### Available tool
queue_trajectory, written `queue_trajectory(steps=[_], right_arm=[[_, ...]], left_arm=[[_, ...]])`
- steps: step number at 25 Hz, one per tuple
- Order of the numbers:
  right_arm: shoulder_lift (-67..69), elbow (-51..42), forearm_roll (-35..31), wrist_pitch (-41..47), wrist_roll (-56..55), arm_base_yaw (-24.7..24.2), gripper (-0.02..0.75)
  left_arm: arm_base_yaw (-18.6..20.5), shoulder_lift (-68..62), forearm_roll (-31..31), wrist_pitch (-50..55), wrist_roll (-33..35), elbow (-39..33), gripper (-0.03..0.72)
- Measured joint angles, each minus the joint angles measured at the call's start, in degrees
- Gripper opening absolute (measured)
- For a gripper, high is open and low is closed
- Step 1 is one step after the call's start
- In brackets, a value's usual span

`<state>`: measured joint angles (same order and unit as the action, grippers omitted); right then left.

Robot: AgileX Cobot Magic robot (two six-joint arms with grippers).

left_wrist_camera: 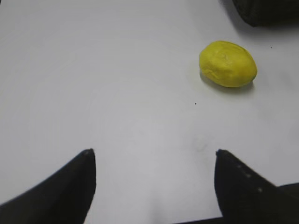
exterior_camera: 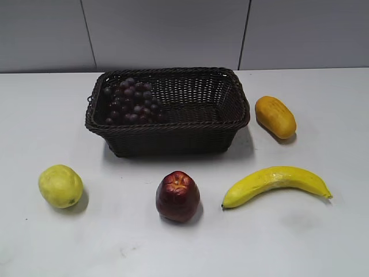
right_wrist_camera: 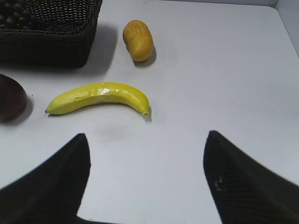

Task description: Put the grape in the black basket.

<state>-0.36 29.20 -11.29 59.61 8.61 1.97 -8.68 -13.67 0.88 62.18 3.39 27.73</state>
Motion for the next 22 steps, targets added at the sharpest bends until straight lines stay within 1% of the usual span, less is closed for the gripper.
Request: queue_trajectory(steps=[6,11,15,22], right_arm=[[0.0,0.0,0.0,0.0,0.0,0.0,0.572],[0.0,0.0,0.0,0.0,0.0,0.0,0.572],[0.0,0.0,0.0,0.0,0.0,0.0,0.572],[0.0,0.0,-0.06,0.0,0.0,0.0,0.572]], left_arm=[[5.48,3.63,-0.02,-0.12,0.0,0.0,0.585],[8.75,10.01,-0.02,-0.12,0.0,0.0,0.585],[9.35,13.67,-0.02,-0.01,0.0,0.0,0.585],[9.35,13.91,-0.08,-0.01,0.0,0.0,0.584]])
